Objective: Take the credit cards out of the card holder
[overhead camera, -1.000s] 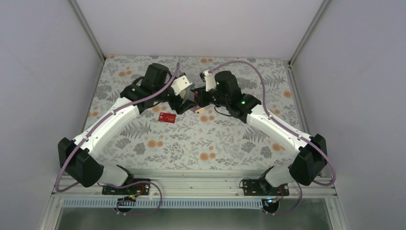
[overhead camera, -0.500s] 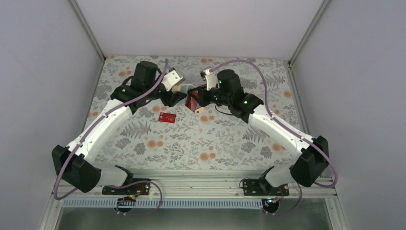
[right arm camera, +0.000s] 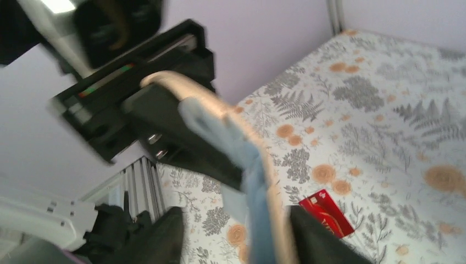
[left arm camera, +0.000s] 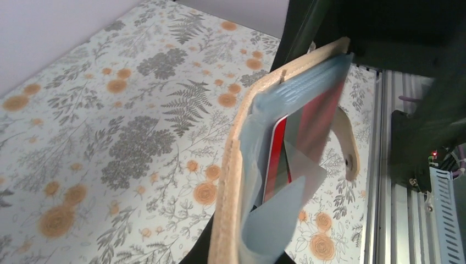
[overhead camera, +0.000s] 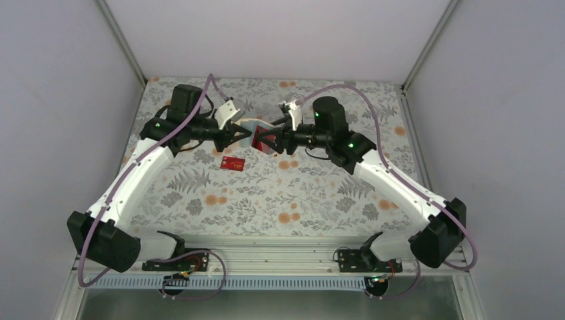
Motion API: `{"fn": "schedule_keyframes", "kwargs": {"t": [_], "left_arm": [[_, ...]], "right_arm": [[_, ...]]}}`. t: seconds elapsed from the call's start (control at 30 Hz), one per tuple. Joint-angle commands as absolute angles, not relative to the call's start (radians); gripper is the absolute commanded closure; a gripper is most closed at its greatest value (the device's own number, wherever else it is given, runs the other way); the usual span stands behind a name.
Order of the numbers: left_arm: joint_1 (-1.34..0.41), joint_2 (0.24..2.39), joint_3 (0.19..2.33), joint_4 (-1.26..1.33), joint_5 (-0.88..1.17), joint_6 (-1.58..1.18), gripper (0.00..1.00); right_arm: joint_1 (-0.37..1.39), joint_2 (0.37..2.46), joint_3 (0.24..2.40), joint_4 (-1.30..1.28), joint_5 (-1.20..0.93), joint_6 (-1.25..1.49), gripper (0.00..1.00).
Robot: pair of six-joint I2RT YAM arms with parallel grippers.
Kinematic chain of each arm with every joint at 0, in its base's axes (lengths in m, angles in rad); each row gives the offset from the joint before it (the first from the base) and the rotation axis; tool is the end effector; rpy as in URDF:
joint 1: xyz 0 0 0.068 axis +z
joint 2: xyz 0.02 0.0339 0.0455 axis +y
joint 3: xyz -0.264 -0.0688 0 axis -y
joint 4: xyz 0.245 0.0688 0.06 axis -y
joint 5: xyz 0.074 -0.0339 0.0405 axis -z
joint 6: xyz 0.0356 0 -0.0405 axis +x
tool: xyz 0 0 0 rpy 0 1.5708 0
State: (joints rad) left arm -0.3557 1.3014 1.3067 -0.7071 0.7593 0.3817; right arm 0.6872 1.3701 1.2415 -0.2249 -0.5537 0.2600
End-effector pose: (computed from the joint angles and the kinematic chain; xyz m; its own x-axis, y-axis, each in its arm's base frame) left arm 0.2452 -0.1172 0.3648 -0.2840 0.3937 -0.8743 0.9172 0.3773 -0.1280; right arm 0.2323 0.2149 0.3642 -0.4954 -0.1236 -0.8598 -0.8212 0.3894 0.4171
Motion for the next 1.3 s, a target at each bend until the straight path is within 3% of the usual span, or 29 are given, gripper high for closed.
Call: {"fn": "schedule_keyframes", "kwargs": {"t": [0.0,0.1,0.3,0.5,0.53,0.6,0.8,0.93,1.07,1.13,1.27], "left_arm": [[-0.32,1.265,1.329,-0.747,0.826,0.395,0.98],[-0.315,1.255,1.341,-0.763,0.853,0.398,0.98],[-0.311,1.251,1.35,-0.779,0.883,0.402,0.98],[-0.3,1.24,1.342,-0.784,0.885,0.41,0.98],[-0.295,1.239,1.338,-0.785,0.884,0.411,0.98],[-0.277,1.239,1.333,-0.788,0.877,0.408,0.97],[-0.131,1.26,1.32,-0.762,0.799,0.36,0.65],[-0.011,1.244,1.302,-0.752,0.789,0.362,0.53],[0.087,1.232,1.324,-0.739,0.729,0.365,0.52],[0.091,1.21,1.343,-0.745,0.693,0.403,0.58],[0.062,1.163,1.397,-0.865,0.909,0.525,0.61]], "right_arm": [[0.668,1.283,1.184,-0.178,-0.633,0.158,0.34],[0.649,1.251,1.118,-0.131,-0.637,0.141,0.21],[0.644,1.253,1.06,-0.078,-0.679,0.133,0.23],[0.636,1.24,1.058,-0.059,-0.773,0.12,0.93],[0.635,1.232,1.054,-0.058,-0.764,0.126,0.95],[0.631,1.221,1.047,-0.063,-0.738,0.135,0.96],[0.618,1.231,1.076,-0.11,-0.7,0.173,0.96],[0.618,1.257,1.141,-0.199,-0.599,0.219,0.96],[0.618,1.296,1.203,-0.291,-0.402,0.308,0.96],[0.618,1.34,1.243,-0.339,-0.335,0.33,0.96],[0.621,1.411,1.294,-0.367,-0.313,0.339,0.96]]}}
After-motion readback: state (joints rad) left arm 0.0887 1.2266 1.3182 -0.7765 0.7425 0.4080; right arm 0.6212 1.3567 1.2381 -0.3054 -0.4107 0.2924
